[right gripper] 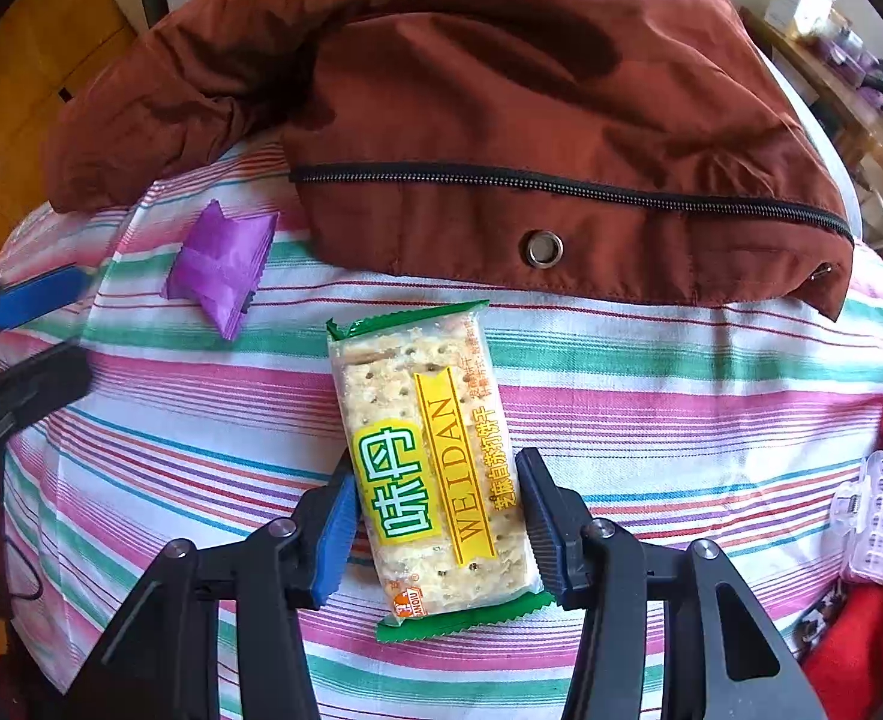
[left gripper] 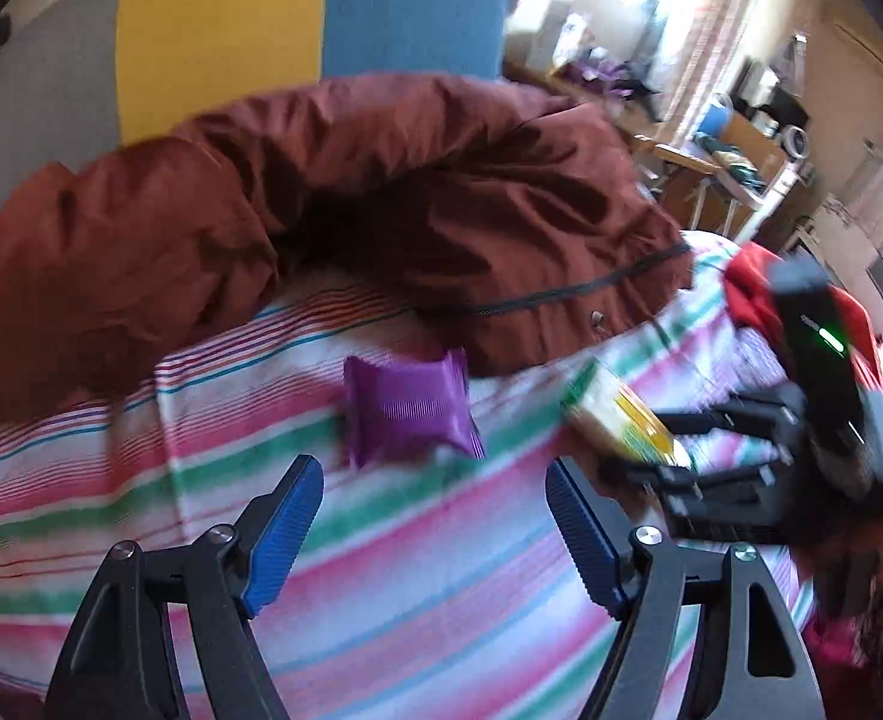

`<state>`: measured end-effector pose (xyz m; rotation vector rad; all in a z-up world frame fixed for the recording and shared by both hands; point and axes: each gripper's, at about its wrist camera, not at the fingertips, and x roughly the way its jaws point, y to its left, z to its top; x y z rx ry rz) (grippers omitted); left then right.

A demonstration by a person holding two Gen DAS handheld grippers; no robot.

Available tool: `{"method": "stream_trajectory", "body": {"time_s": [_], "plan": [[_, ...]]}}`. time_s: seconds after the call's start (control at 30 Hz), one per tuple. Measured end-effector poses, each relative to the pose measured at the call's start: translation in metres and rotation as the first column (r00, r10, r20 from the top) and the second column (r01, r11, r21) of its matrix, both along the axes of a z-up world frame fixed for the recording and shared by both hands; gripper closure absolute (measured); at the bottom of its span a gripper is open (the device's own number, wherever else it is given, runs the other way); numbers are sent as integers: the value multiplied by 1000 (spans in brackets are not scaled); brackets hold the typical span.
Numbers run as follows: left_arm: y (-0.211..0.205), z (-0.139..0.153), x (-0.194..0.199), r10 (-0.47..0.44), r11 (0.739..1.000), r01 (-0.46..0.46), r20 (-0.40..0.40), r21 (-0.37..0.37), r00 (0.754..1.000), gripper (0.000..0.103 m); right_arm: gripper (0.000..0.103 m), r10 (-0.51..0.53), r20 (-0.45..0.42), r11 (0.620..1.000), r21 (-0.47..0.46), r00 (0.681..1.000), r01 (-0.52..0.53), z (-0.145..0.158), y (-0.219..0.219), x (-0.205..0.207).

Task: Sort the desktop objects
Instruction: 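Grasp the WEIDAN cracker packet with the right tool while left tool grasps the purple packet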

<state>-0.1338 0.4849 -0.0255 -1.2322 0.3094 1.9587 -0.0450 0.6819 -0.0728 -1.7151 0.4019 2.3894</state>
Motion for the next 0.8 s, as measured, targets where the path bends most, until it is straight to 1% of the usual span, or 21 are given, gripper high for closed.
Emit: {"method": "stream_trajectory", "body": {"time_s": [0.07,0.17,0.23,0.27,0.3,0.33,0.37,0.4,0.43,0.47,0.5,0.57,0.63,0.8], "plan": [[12,-8,-8,6,1000,-5,38,-14,999,25,52,-6,-5,1000,-17,1000,6,1,2,1],[25,-22,-20,27,1000,-26,100,-10,995,25,52,-10,-11,999,-31,1000,10,1,4,2],[31,-29,-25,41,999,-39,96,-25,995,26,52,-4,-10,1000,-26,1000,4,1,7,4],[35,-31,-25,32,999,-29,83,-38,996,27,52,-1,-7,1000,-19,1000,1,1,7,4],[39,-35,-24,17,998,-12,67,-69,998,30,51,3,-6,1000,-10,1000,-3,1,6,4],[40,-37,-22,9,996,-5,45,-85,999,35,51,5,-4,1000,-3,1000,-5,2,7,6],[39,-36,-19,5,996,-5,1,-87,1000,48,51,6,-3,1000,3,1000,-6,2,6,7],[36,-37,-17,7,996,-9,-23,-86,1000,54,51,6,-3,1000,8,1000,-6,3,5,7],[32,-37,-18,12,997,-15,-30,-79,999,57,51,7,-4,1000,10,1000,-7,3,5,7],[25,-36,-20,20,999,-21,-17,-49,1000,61,51,7,-6,1000,11,1000,-6,3,4,7],[21,-36,-22,30,999,-30,-6,-36,1000,63,51,6,-6,1000,13,1000,-6,3,4,7],[9,-36,-26,48,999,-48,23,-2,999,75,51,5,-7,1000,19,1000,-5,2,3,8],[-1,-36,-27,54,998,-55,36,18,998,77,51,8,-5,1000,29,1000,-8,2,0,9],[-27,-35,-16,75,995,-77,35,63,997,78,51,8,-7,999,38,1000,-8,3,-5,1]]}}
